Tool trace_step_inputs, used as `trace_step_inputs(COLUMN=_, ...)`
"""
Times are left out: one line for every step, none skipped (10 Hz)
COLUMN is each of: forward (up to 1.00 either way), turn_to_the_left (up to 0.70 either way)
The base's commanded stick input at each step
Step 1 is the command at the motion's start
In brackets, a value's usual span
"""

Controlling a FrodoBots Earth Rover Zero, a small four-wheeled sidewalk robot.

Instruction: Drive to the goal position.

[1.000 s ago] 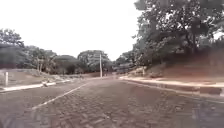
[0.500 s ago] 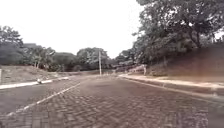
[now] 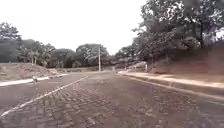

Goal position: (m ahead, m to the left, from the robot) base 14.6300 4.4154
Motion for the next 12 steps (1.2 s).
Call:
trace_step_inputs(forward=1.0, turn_to_the_left=0.0)
trace_step_inputs(forward=1.0, turn_to_the_left=0.0)
trace_step_inputs(forward=1.0, turn_to_the_left=0.0)
trace_step_inputs(forward=1.0, turn_to_the_left=0.0)
trace_step_inputs(forward=1.0, turn_to_the_left=0.0)
trace_step_inputs(forward=1.0, turn_to_the_left=0.0)
trace_step_inputs(forward=1.0, turn_to_the_left=0.0)
trace_step_inputs(forward=1.0, turn_to_the_left=0.0)
trace_step_inputs(forward=1.0, turn_to_the_left=0.0)
trace_step_inputs(forward=1.0, turn_to_the_left=0.0)
trace_step_inputs(forward=1.0, turn_to_the_left=0.0)
trace_step_inputs(forward=1.0, turn_to_the_left=0.0)
